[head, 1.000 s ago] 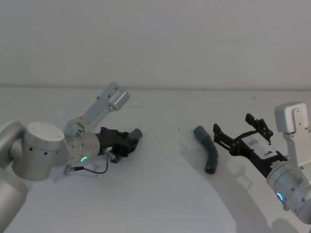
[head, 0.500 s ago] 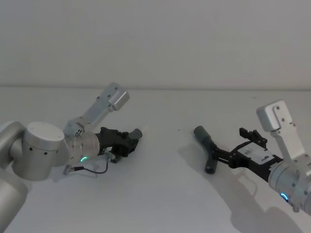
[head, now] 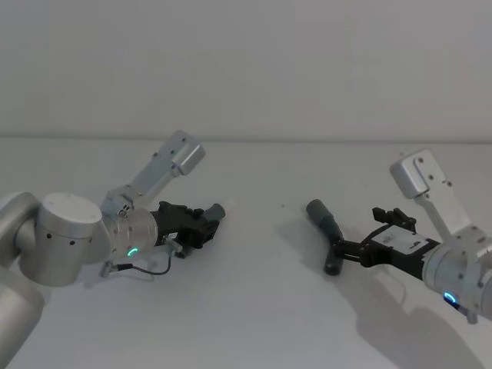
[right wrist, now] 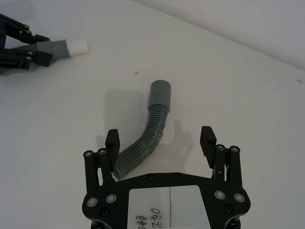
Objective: Use both hands to pick up one end of the pipe from the table, align the ends, and insert them.
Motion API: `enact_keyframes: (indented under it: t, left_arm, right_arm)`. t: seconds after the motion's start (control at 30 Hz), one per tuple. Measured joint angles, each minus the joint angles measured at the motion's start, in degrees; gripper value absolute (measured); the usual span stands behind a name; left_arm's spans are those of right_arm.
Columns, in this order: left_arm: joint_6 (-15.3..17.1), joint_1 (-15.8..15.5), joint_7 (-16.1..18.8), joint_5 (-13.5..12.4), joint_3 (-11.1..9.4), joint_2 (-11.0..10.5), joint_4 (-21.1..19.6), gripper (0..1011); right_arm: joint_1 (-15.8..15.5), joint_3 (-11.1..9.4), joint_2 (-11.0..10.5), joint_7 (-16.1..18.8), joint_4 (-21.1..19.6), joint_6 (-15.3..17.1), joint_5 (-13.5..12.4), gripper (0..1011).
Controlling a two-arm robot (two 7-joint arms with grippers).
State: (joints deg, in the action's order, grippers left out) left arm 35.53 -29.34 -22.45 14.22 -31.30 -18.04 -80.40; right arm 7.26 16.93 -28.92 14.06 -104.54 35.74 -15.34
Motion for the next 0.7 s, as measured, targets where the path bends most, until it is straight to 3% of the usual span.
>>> enact_keyframes:
  t: [0.33, 0.7]
  left_arm:
    - [0.0, 0.0, 0.0, 0.0, 0.0, 0.0, 0.0, 348]
    - [0.0, 0.0, 0.0, 0.0, 0.0, 0.0, 0.0, 348]
  right_arm:
    - [2.7, 0.8, 1.2, 0.9, 2.5, 3.0, 0.2, 1001]
    - [5.1, 1.4, 3.2, 1.0, 5.7, 4.2, 0.6, 1001]
